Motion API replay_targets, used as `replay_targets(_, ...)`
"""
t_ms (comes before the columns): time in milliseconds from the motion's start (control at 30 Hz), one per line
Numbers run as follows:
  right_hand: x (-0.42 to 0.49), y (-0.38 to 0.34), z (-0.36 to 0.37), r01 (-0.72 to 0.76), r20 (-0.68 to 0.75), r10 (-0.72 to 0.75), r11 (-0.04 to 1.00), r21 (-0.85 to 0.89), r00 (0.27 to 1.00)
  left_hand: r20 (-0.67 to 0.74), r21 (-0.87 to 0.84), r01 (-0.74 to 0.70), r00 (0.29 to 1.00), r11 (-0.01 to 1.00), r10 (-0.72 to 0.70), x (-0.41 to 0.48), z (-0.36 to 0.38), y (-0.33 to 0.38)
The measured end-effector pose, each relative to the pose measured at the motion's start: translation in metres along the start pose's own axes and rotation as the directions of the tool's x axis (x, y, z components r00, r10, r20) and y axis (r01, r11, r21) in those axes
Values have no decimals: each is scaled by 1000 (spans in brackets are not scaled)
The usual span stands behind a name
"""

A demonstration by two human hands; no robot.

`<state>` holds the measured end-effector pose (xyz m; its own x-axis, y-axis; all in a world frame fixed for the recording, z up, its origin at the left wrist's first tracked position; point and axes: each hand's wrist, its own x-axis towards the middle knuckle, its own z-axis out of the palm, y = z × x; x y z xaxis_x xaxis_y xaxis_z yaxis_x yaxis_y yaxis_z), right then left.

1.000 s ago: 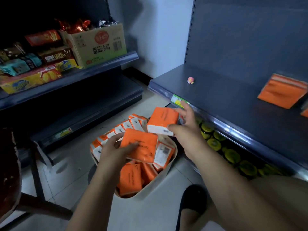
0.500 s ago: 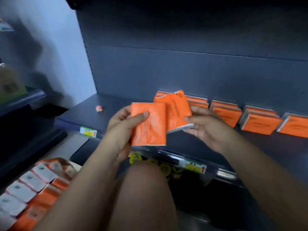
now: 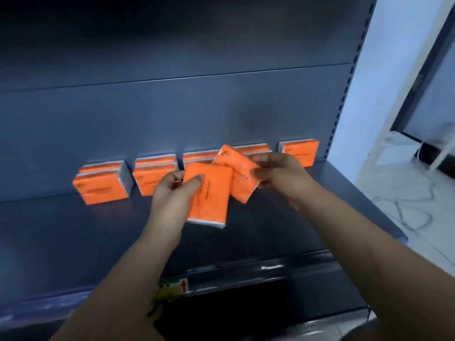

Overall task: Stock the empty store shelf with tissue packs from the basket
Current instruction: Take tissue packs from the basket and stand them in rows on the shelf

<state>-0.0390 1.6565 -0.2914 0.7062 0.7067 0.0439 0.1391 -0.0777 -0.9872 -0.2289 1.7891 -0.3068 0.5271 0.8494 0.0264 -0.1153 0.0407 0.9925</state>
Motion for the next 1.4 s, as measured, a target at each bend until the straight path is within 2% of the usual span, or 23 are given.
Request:
replay_targets(133, 28, 4, -69, 70, -92, -90, 978, -198, 992, 162, 160, -115, 983, 980, 89, 11, 15, -14)
replay_targets(233, 38, 10, -113, 84, -153, -117, 974, -209, 981, 262, 235, -209, 954, 949, 146, 11, 29, -18)
replay_targets(367, 49, 26, -159, 85, -199, -116, 983, -161, 973, 336, 236, -302, 917, 924, 214, 13, 64, -17)
replay_targets(467, 58, 38, -180, 70, -225, -99, 988, -135, 969, 414, 233, -364, 876, 902, 247, 15, 93, -16)
replay_targets(700, 76, 53, -189, 52, -269, -164, 924, -379, 949, 528, 296, -443, 814, 846, 241, 33, 160, -25)
replay_targets(833, 86, 66, -184, 43, -249, -259, 769, -638, 933, 549, 384, -525, 791, 760, 269, 43, 184, -34)
replay_targets(933, 92, 73, -180, 129, -217, -383, 701, -702, 898, 546, 465, -548, 795, 695, 262, 48, 193, -43)
replay_targets(1067, 101, 83, -177, 192, -196, -480, 645, -740, 855, 545, 566, -654, 754, 501, 367, 48, 197, -53)
replay_targets(1133, 101, 85, -176, 192, -214, -506, 634, -749, 836, 553, 551, -679, 732, 485, 398, 48, 201, -56)
replay_targets(1200, 97, 83, -176, 178, -259, -521, 646, -742, 813, 550, 527, -688, 723, 498, 418, 50, 208, -60)
replay_targets(1267, 88, 75, -176, 132, -356, -482, 722, -679, 801, 521, 522, -700, 714, 487, 467, 54, 215, -65)
replay_targets(1333, 78, 68, -173, 24, -475, -354, 821, -571, 805, 467, 519, -698, 715, 493, 520, 56, 225, -67)
replay_targets(1400, 70, 66, -171, -75, -526, -177, 903, -422, 832, 432, 516, -702, 708, 490, 560, 56, 238, -67)
